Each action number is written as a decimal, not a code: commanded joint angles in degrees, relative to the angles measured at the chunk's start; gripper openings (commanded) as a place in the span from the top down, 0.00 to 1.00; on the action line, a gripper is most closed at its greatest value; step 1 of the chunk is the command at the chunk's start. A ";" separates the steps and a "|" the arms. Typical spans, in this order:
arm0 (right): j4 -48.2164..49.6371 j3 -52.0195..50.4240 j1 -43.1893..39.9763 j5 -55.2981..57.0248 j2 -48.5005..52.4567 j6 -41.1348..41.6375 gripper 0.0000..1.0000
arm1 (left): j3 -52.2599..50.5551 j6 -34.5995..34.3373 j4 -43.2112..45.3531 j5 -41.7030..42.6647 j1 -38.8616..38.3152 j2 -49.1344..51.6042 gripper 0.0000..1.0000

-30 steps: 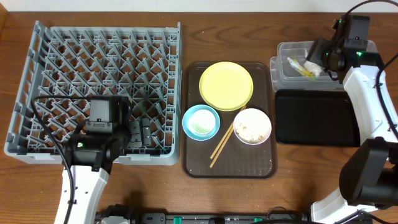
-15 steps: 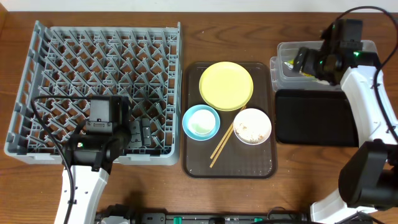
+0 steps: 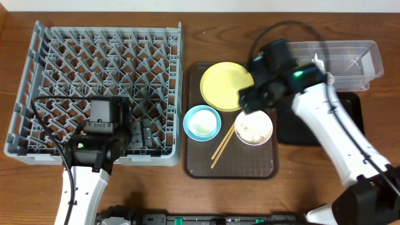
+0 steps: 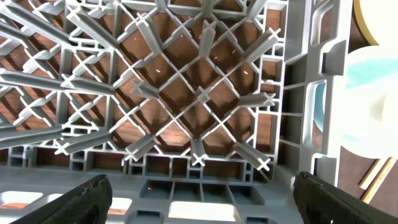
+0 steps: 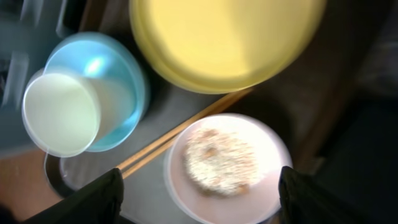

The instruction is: Sort waste into correct bins and load items into the dishwasher rack

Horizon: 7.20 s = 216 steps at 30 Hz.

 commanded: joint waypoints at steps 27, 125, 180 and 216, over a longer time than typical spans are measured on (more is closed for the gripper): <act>16.39 -23.28 14.43 7.37 0.20 14.80 0.59 | 1.27 -0.74 -0.04 0.55 0.31 -0.09 0.05; 19.91 -22.14 -57.55 -75.78 14.12 -3.85 0.99 | 1.25 -0.74 -0.04 0.55 0.31 -0.09 0.05; 18.51 -22.10 -44.68 -75.95 7.23 -2.38 0.99 | 1.25 -0.72 -0.04 0.52 0.31 -0.09 0.05; 54.55 -22.01 5.18 0.44 7.98 1.33 0.85 | 1.27 -0.74 -0.04 0.55 0.31 -0.09 0.05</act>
